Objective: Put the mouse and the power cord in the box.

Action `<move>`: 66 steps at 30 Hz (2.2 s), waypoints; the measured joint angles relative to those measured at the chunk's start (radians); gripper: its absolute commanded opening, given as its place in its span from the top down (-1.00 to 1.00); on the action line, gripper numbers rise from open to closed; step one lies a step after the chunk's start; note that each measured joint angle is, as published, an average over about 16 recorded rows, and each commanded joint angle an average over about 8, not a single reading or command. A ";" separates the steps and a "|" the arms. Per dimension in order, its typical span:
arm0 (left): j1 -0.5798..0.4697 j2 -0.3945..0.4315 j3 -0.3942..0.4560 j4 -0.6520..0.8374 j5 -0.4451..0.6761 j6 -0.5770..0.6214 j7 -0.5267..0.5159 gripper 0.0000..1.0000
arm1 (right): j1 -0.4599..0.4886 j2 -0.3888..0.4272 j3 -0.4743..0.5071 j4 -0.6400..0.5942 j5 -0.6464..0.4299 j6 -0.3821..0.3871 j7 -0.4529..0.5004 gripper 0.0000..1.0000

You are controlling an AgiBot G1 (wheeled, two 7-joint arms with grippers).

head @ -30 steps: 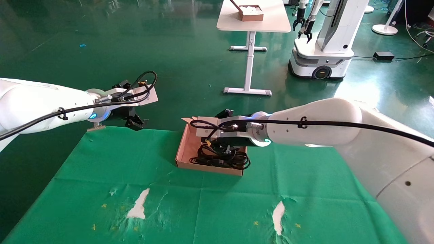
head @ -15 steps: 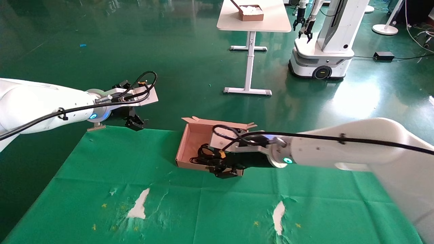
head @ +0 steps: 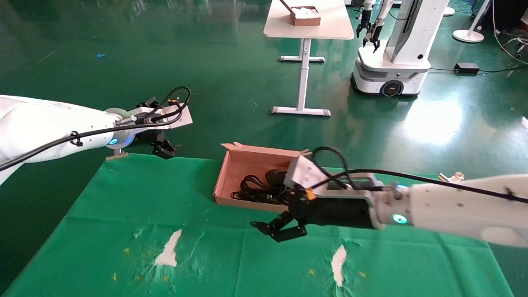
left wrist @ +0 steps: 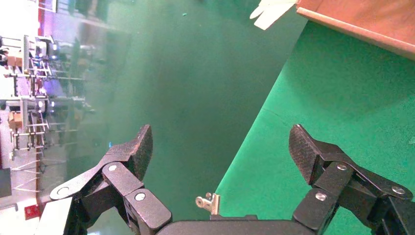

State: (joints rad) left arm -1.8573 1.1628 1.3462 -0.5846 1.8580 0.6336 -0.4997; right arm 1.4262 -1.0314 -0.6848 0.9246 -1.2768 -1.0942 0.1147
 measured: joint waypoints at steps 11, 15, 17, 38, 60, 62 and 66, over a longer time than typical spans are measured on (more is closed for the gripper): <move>0.122 -0.086 -0.166 -0.109 -0.176 0.134 0.049 -1.00 | -0.117 0.140 0.135 0.120 0.182 -0.134 0.024 -1.00; 0.176 -0.124 -0.240 -0.157 -0.253 0.194 0.070 -1.00 | -0.160 0.191 0.184 0.164 0.248 -0.183 0.033 -1.00; 0.203 -0.143 -0.277 -0.181 -0.293 0.223 0.081 -1.00 | -0.181 0.217 0.209 0.185 0.282 -0.207 0.038 -1.00; 0.486 -0.343 -0.663 -0.435 -0.701 0.536 0.194 -1.00 | -0.348 0.417 0.401 0.356 0.542 -0.398 0.072 -1.00; 0.764 -0.538 -1.042 -0.683 -1.101 0.842 0.304 -1.00 | -0.352 0.421 0.404 0.359 0.549 -0.402 0.072 -1.00; 0.779 -0.549 -1.061 -0.696 -1.122 0.858 0.309 -1.00 | -0.352 0.422 0.404 0.359 0.549 -0.402 0.072 -1.00; 0.796 -0.560 -1.085 -0.711 -1.147 0.877 0.316 -1.00 | -0.352 0.422 0.404 0.359 0.550 -0.402 0.072 -1.00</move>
State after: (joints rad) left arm -1.0616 0.6023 0.2616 -1.2959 0.7108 1.5102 -0.1842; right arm 1.0741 -0.6093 -0.2805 1.2841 -0.7272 -1.4966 0.1863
